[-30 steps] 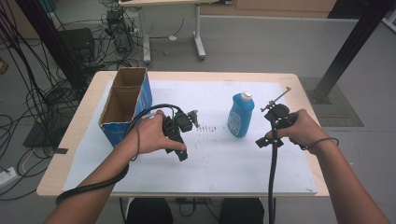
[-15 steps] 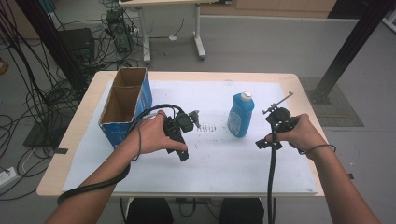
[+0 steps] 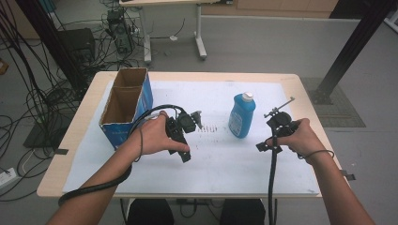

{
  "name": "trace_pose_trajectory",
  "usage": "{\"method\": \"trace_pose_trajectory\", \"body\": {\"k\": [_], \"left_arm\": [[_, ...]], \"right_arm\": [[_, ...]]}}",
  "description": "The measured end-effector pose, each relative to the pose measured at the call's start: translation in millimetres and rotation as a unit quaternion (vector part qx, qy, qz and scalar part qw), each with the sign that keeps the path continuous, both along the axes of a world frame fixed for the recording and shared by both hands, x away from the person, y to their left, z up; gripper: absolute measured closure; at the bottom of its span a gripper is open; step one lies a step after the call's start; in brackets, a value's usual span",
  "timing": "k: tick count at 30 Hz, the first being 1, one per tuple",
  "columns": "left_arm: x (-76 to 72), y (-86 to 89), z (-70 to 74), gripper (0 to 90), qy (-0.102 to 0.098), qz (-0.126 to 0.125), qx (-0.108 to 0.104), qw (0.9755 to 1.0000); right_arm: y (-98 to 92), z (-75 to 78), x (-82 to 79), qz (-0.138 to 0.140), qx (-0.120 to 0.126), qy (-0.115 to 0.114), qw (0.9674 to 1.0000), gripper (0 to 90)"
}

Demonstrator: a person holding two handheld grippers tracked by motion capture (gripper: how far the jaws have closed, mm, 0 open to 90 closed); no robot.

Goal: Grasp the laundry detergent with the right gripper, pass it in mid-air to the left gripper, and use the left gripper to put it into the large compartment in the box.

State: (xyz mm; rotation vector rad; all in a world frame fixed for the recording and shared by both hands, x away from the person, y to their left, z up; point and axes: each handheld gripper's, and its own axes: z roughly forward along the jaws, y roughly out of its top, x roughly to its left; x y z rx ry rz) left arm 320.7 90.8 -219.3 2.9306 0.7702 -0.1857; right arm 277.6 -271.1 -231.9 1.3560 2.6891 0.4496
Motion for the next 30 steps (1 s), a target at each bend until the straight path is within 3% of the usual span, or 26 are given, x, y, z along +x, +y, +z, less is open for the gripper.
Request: {"method": "trace_pose_trajectory", "body": {"k": [6, 15, 30], "left_arm": [[0.6, 0.6, 1.1, 8.4, 0.000, -0.001, 0.000, 1.0000], [0.4, 2.6, -1.8, 8.4, 0.005, 0.001, -0.004, 1.0000], [0.2, 3.7, -1.3, 8.3, 0.002, 0.002, -0.003, 1.0000]], "right_arm": [[-0.7, -5.7, -3.6, -0.009, 0.002, -0.006, 0.9999, 6.7], [-0.3, -18.3, -10.6, -0.009, 0.006, -0.033, 0.9994, 6.6], [-2.2, -33.5, -17.1, -0.010, 0.024, -0.050, 0.9984, 6.6]]}}
